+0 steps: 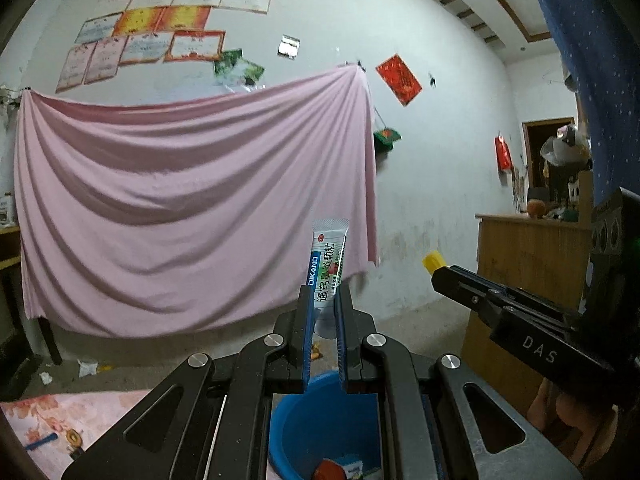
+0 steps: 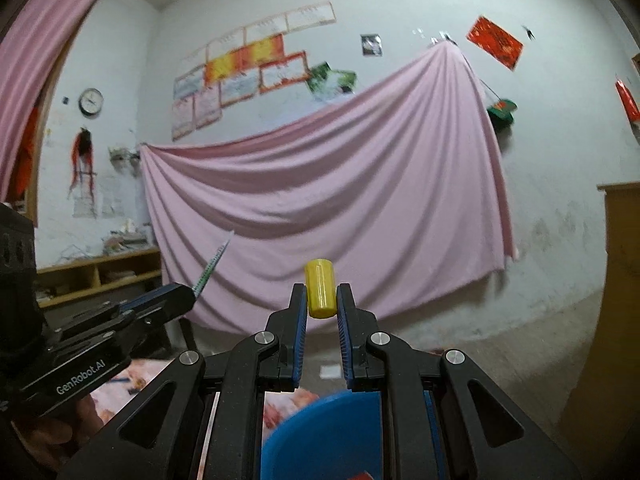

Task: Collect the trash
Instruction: 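Carry both items over the blue basin and open both tools to drop them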

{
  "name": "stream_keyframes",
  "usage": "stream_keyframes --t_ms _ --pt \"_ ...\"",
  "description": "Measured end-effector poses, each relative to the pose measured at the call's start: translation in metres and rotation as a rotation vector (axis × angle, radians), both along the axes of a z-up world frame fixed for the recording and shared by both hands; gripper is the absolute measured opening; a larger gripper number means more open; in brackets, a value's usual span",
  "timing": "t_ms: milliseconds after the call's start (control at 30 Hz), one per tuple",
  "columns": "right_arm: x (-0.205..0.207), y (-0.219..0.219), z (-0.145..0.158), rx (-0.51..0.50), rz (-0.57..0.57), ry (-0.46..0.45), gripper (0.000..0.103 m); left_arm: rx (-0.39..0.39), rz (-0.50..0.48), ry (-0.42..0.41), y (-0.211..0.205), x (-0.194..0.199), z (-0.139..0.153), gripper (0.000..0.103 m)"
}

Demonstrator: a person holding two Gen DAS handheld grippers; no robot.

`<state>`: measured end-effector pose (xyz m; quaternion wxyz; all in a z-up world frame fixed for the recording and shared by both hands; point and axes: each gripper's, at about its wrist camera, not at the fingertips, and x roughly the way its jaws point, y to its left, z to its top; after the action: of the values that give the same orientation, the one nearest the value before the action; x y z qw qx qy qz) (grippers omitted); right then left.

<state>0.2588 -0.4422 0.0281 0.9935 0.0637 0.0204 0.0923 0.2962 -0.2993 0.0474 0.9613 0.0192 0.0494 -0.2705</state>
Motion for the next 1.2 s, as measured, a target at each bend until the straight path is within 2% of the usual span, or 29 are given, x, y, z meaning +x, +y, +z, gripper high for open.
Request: stream_keyframes --t_ms 200,700,900,1200 --pt "0.012 -0.013 -0.014 0.017 -0.023 0.123 0.013 0.038 -0.024 0.108 -0.013 0.011 -0.022 0.008" --pt "0.039 -0.023 -0.040 0.035 -0.040 0.384 0.014 0.100 -0.098 0.382 -0.032 0.043 -0.048 0.008" --pt "0.045 -0.025 -0.047 0.038 -0.033 0.454 0.014 0.105 -0.111 0.433 -0.034 0.046 -0.054 0.009" --pt "0.045 -0.028 -0.047 0.041 -0.035 0.472 0.014 0.086 -0.130 0.468 -0.031 0.046 -0.052 0.011"
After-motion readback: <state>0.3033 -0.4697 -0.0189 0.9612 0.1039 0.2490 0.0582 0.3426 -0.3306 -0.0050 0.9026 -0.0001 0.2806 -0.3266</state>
